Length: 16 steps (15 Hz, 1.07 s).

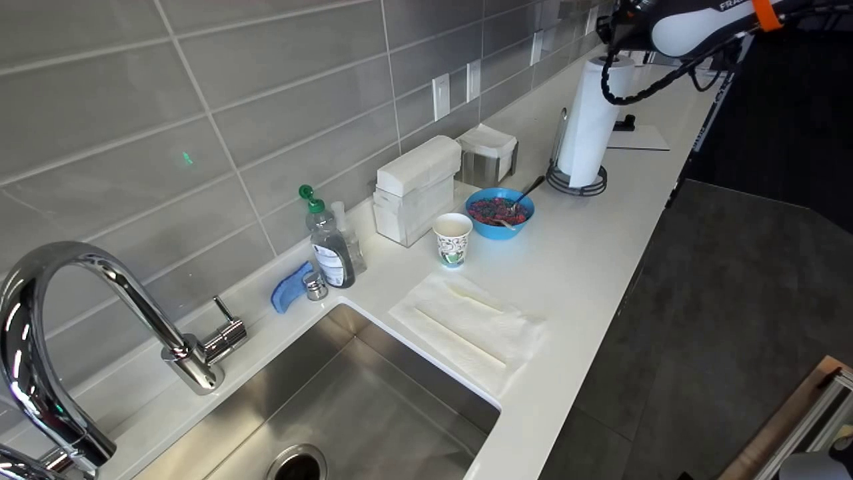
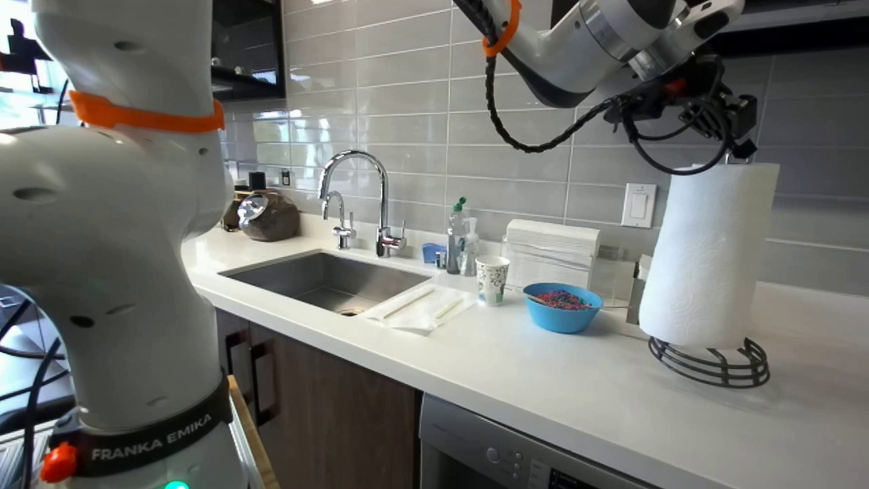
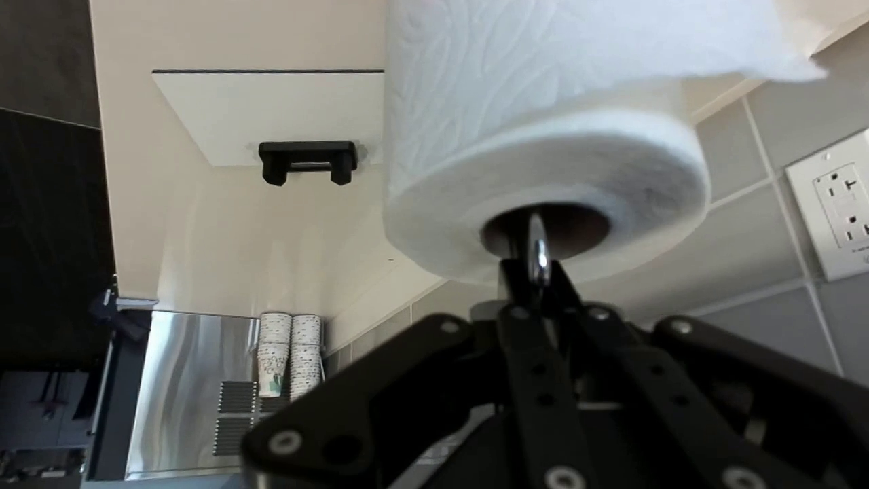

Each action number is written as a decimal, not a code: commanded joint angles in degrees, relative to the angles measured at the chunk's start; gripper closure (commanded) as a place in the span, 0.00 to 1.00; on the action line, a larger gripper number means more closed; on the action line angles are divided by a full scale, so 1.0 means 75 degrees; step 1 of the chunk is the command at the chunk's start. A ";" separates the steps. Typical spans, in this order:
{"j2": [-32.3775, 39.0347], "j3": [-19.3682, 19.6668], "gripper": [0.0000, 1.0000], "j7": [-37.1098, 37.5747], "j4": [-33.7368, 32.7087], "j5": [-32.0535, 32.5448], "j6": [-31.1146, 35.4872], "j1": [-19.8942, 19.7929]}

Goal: Move the paper towel roll slightly to the right

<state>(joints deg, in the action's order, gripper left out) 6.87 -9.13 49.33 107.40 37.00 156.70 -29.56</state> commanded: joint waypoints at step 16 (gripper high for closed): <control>0.3043 0.0843 0.98 0.3262 -0.4159 0.1888 -0.1603 0.1045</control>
<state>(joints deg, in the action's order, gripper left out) 26.26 -4.42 69.60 82.48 49.62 147.09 -23.45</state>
